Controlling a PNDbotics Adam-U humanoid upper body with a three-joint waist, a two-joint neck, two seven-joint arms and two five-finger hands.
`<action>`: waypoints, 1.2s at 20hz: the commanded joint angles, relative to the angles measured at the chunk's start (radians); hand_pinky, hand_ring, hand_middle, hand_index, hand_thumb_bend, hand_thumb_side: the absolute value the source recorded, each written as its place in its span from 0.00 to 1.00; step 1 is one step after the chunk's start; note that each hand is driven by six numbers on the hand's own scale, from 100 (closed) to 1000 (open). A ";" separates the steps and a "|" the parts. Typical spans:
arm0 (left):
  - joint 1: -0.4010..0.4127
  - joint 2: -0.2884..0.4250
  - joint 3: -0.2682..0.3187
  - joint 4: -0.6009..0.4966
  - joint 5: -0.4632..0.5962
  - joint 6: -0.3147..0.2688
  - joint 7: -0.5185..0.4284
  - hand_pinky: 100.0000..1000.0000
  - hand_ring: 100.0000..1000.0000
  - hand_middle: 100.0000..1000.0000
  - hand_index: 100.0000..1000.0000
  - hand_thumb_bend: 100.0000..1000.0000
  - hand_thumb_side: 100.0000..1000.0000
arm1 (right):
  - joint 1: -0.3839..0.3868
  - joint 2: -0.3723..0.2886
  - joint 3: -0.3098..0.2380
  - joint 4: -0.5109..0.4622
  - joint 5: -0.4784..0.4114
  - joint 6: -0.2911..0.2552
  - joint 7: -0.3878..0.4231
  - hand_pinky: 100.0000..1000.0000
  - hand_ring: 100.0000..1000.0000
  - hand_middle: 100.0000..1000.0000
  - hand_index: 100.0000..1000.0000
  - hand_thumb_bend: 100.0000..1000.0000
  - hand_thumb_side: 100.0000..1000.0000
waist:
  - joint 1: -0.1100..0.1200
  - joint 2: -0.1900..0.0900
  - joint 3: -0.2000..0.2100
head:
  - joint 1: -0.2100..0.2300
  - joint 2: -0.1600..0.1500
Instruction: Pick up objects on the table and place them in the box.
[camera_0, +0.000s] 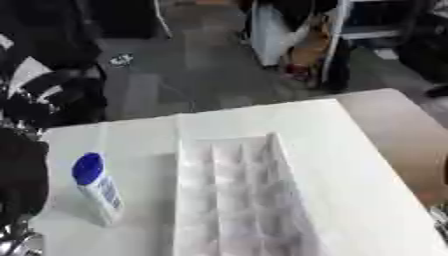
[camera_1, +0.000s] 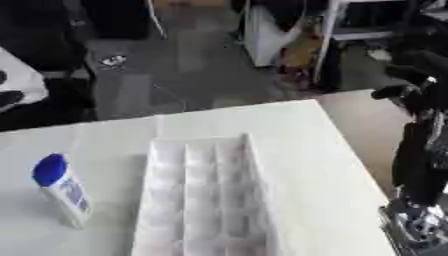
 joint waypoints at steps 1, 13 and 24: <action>-0.008 0.025 0.006 -0.020 -0.003 -0.002 -0.002 0.71 0.73 0.93 0.97 0.46 0.99 | -0.015 -0.009 -0.003 -0.016 0.007 0.003 -0.001 0.43 0.62 0.66 0.74 0.00 0.85 | -0.004 -0.017 0.002 | -0.010 -0.007; -0.005 0.033 0.033 -0.020 -0.086 0.019 0.007 0.70 0.73 0.93 0.97 0.47 0.97 | -0.014 -0.010 -0.004 -0.016 0.010 0.004 -0.003 0.43 0.62 0.66 0.74 0.00 0.85 | -0.004 -0.017 0.005 | -0.015 -0.004; -0.033 0.114 0.060 0.047 -0.693 0.412 -0.012 0.55 0.60 0.92 1.00 0.48 0.92 | -0.001 -0.013 -0.004 -0.016 0.010 0.008 -0.005 0.43 0.62 0.66 0.74 0.00 0.85 | 0.001 -0.023 0.012 | -0.031 0.007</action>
